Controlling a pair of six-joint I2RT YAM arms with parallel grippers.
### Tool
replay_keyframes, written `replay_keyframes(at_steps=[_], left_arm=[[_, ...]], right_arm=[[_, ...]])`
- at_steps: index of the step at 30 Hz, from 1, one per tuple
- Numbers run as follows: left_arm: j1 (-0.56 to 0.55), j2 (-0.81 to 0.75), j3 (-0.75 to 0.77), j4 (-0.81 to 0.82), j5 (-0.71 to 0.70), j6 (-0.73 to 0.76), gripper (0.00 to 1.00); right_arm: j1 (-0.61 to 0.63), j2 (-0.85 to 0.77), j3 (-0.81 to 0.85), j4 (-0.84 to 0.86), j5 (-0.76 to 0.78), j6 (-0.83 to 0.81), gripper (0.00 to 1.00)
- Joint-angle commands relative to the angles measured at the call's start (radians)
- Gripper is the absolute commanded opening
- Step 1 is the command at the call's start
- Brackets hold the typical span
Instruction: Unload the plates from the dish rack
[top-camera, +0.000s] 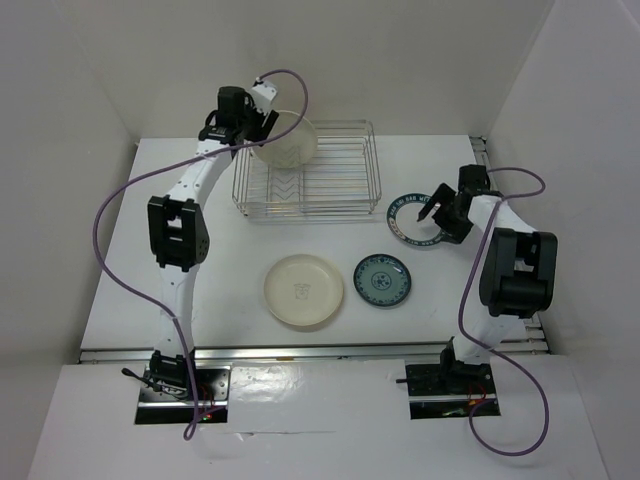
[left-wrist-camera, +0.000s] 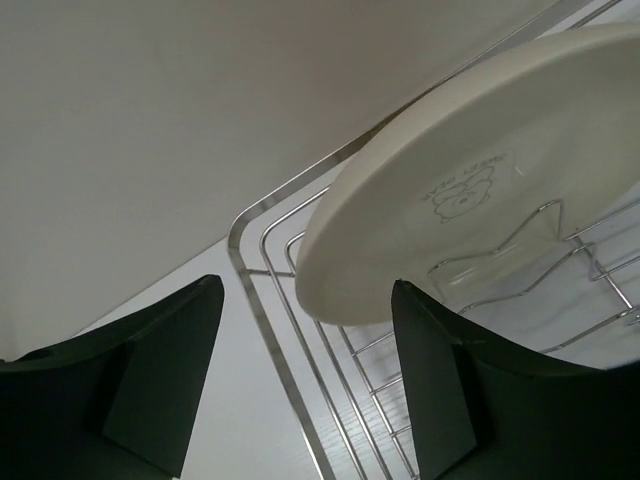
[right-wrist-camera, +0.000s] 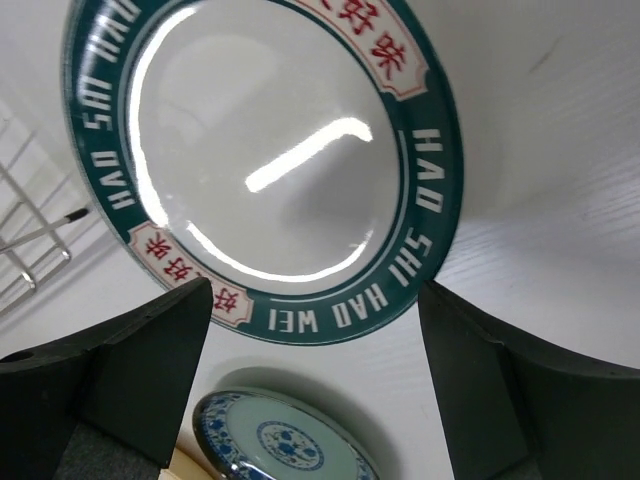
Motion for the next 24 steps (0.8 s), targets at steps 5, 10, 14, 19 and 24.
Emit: replay_keyframes(at_steps=[5,10,14,19,24], left_arm=[[0.005,0.067,0.053,0.091,0.135,-0.031,0.67],[0.005,0.072,0.069,0.08,0.144,-0.049,0.21],[0.005,0.023,0.014,0.112,0.11,-0.053,0.0],[0.005,-0.026,0.001,0.103,0.124,-0.042,0.0],[0.005,-0.098,-0.008,0.08,0.188,-0.104,0.0]], right_arm=[[0.041,-0.035,0.117,-0.065,0.021,-0.022,0.91],[0.061,-0.035,0.128,-0.086,0.055,-0.022,0.91],[0.07,-0.053,0.084,-0.095,0.075,-0.022,0.91],[0.07,-0.073,0.073,-0.096,0.075,-0.022,0.91],[0.07,-0.114,0.073,-0.096,0.075,-0.022,0.91]])
